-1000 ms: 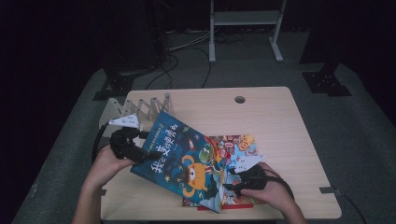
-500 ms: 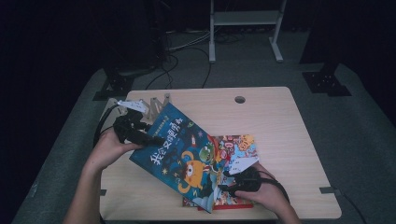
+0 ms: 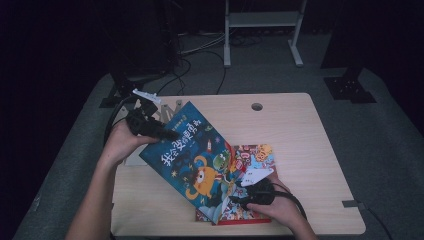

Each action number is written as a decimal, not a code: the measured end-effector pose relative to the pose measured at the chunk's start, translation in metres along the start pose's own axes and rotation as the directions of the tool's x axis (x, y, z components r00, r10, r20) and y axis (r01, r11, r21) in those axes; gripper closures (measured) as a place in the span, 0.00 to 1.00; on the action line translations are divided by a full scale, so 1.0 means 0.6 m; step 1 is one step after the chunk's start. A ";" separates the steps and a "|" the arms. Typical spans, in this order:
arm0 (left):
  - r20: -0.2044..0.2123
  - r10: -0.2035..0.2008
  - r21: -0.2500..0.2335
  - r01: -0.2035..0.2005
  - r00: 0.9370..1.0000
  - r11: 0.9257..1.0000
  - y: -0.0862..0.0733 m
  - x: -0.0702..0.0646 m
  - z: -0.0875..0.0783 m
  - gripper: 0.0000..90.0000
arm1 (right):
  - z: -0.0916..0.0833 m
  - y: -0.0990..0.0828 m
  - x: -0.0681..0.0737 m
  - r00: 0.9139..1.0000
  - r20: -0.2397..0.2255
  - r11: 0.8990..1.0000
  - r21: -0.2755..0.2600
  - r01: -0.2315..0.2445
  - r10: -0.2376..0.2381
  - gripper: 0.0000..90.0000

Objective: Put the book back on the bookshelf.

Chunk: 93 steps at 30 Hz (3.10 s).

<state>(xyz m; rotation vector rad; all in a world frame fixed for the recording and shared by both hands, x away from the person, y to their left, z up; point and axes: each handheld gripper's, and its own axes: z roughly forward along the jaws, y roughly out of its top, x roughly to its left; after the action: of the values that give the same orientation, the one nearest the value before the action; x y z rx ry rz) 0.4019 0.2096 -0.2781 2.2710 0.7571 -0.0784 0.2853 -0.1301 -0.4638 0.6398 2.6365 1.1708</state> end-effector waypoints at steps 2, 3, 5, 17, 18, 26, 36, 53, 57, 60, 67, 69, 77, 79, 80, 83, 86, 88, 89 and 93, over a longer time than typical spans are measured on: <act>0.043 0.011 -0.014 -0.010 0.999 1.000 0.009 0.002 -0.002 0.69 | -0.002 -0.001 -0.005 1.000 0.024 1.000 -0.004 0.004 -0.003 0.48; 0.062 0.019 -0.016 -0.018 0.998 1.000 0.014 0.002 -0.005 0.70 | -0.004 -0.002 -0.008 0.999 0.039 1.000 -0.008 0.000 0.001 0.48; 0.047 0.028 -0.002 -0.028 0.999 1.000 0.025 -0.002 -0.007 0.72 | -0.013 -0.006 -0.021 0.998 0.062 0.999 -0.029 -0.022 0.024 0.47; 0.042 0.057 0.044 -0.059 0.997 0.997 0.078 -0.017 -0.022 0.78 | -0.093 -0.090 -0.143 0.891 0.358 0.960 -0.123 -0.253 0.280 0.37; 0.038 0.059 0.057 -0.061 0.998 0.996 0.086 -0.021 -0.022 0.79 | -0.098 -0.101 -0.153 0.873 0.380 0.952 -0.130 -0.277 0.306 0.37; 0.011 0.108 0.118 -0.108 0.994 0.987 0.126 -0.057 -0.031 0.83 | -0.111 -0.154 -0.207 0.786 0.461 0.909 -0.139 -0.394 0.411 0.33; 0.034 0.146 0.111 -0.149 0.989 0.983 0.143 -0.096 -0.045 0.92 | -0.104 -0.172 -0.234 0.748 0.505 0.895 -0.136 -0.424 0.431 0.32; -0.042 0.119 0.067 -0.116 0.992 0.991 0.113 -0.091 -0.103 0.92 | -0.100 -0.177 -0.247 0.709 0.513 0.865 -0.156 -0.477 0.484 0.23; -0.062 0.089 0.045 -0.086 0.994 0.995 0.087 -0.082 -0.136 0.92 | -0.099 -0.177 -0.247 0.710 0.513 0.866 -0.155 -0.475 0.482 0.23; -0.075 0.072 0.037 -0.069 0.995 0.997 0.071 -0.074 -0.157 0.92 | -0.099 -0.177 -0.247 0.711 0.513 0.867 -0.155 -0.474 0.481 0.23; -0.114 0.019 0.003 -0.019 0.993 1.000 0.028 -0.055 -0.207 0.92 | -0.099 -0.177 -0.247 0.711 0.513 0.867 -0.155 -0.474 0.481 0.23; -0.131 -0.001 -0.004 0.000 0.991 1.000 0.014 -0.048 -0.221 0.92 | -0.100 -0.177 -0.247 0.712 0.512 0.867 -0.154 -0.475 0.481 0.23; -0.202 -0.091 -0.028 0.087 0.975 0.996 -0.047 -0.019 -0.264 0.91 | -0.100 -0.177 -0.247 0.712 0.512 0.867 -0.154 -0.474 0.480 0.24; -0.215 -0.110 -0.031 0.105 0.970 0.994 -0.061 -0.011 -0.273 0.92 | -0.100 -0.177 -0.247 0.712 0.512 0.867 -0.154 -0.474 0.480 0.24; -0.220 -0.122 -0.039 0.117 0.968 0.992 -0.069 -0.007 -0.277 0.91 | -0.100 -0.177 -0.247 0.712 0.512 0.867 -0.155 -0.474 0.481 0.24; -0.237 -0.168 -0.055 0.159 0.957 0.986 -0.093 0.008 -0.294 0.91 | -0.100 -0.177 -0.247 0.710 0.513 0.866 -0.158 -0.475 0.483 0.24; -0.257 -0.200 -0.066 0.189 0.945 0.980 -0.112 0.018 -0.306 0.92 | -0.100 -0.177 -0.247 0.710 0.513 0.866 -0.157 -0.475 0.483 0.24; -0.276 -0.217 -0.066 0.207 0.936 0.976 -0.121 0.025 -0.310 0.92 | -0.100 -0.177 -0.247 0.710 0.513 0.866 -0.157 -0.474 0.482 0.24; -0.289 -0.230 -0.066 0.221 0.929 0.973 -0.125 0.029 -0.312 0.92 | -0.100 -0.177 -0.247 0.710 0.513 0.866 -0.158 -0.475 0.482 0.24; -0.325 -0.257 -0.055 0.253 0.910 0.966 -0.132 0.044 -0.310 0.92 | -0.100 -0.177 -0.247 0.710 0.513 0.866 -0.158 -0.475 0.483 0.24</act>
<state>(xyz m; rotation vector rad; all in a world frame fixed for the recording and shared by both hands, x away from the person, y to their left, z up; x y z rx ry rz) 0.3507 0.3902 -0.1988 2.1869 1.2266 0.1897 0.3641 -0.3004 -0.5029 1.4795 2.0231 0.9200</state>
